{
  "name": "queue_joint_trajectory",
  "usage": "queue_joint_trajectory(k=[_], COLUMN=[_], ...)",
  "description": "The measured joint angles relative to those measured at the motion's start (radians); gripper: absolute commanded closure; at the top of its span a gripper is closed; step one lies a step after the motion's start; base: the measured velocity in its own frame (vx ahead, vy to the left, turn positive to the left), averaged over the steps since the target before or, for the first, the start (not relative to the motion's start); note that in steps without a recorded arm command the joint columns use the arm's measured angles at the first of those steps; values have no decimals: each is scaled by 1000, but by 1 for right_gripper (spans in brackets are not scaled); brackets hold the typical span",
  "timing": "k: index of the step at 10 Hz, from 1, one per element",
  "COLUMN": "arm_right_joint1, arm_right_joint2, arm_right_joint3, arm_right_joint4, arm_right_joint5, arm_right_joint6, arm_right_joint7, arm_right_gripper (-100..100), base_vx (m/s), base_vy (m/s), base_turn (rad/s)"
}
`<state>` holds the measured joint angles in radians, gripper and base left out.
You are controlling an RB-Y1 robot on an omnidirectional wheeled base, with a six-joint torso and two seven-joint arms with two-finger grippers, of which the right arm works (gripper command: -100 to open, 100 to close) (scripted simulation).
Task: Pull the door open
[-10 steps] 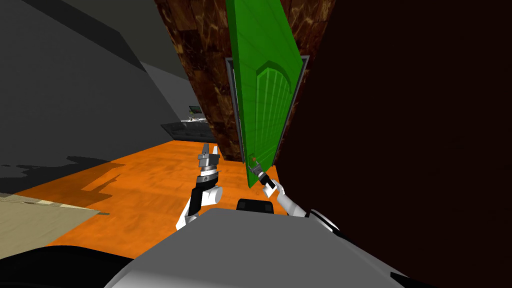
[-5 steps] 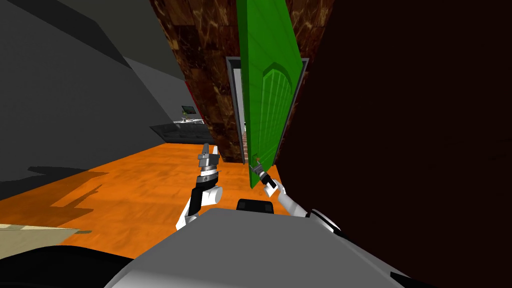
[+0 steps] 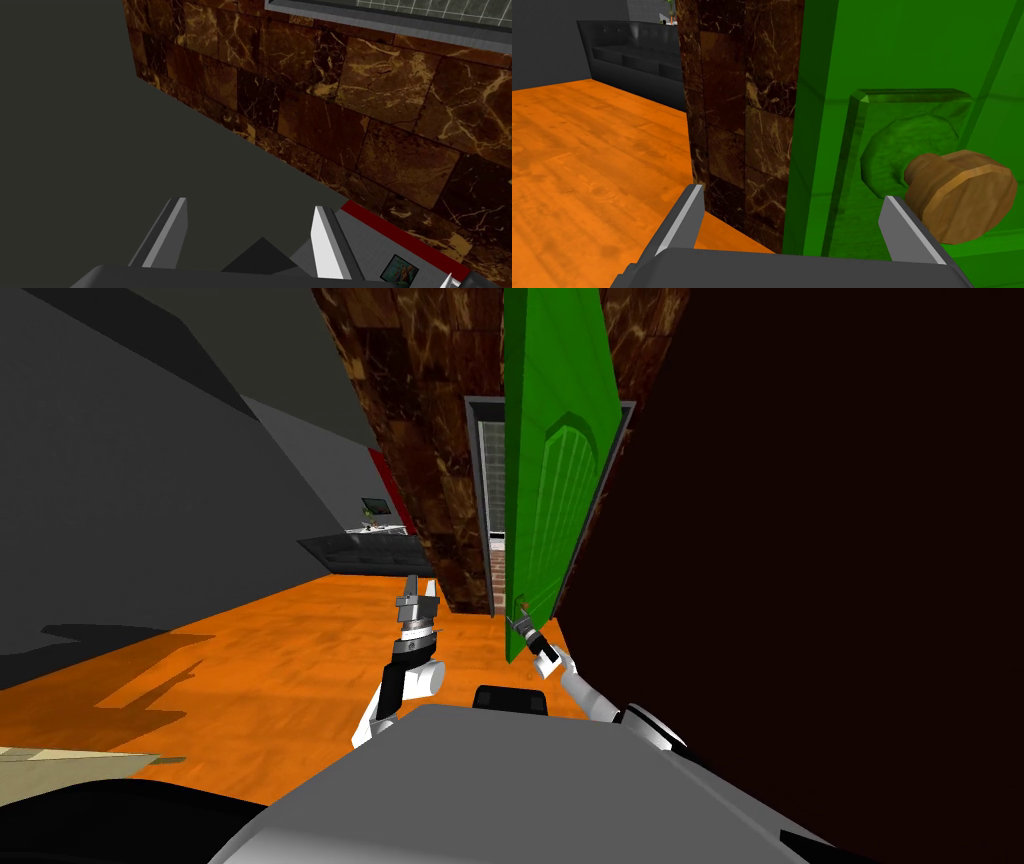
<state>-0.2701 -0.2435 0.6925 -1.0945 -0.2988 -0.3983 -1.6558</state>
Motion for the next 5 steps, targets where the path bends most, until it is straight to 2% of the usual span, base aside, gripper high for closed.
queue_joint_trajectory(k=[1,2,3,4,5], arm_right_joint1=[-5,-1,5,5,-4], arm_right_joint2=[-15,-34,-44,-49,-49], arm_right_joint3=[-12,-23,-36,-35,-30], arm_right_joint4=[5,0,-7,0,14], arm_right_joint5=[-5,-9,-12,-13,-14], arm_right_joint6=[-4,-4,2,-5,-13], arm_right_joint7=[-8,-15,-17,-22,-29], arm_right_gripper=[-100,-100,-100,-100,-100], base_vx=[-5,2,2,-14,-16], base_vy=[11,-64,-67,-27,-42], base_turn=[212,260,121,-7,249])
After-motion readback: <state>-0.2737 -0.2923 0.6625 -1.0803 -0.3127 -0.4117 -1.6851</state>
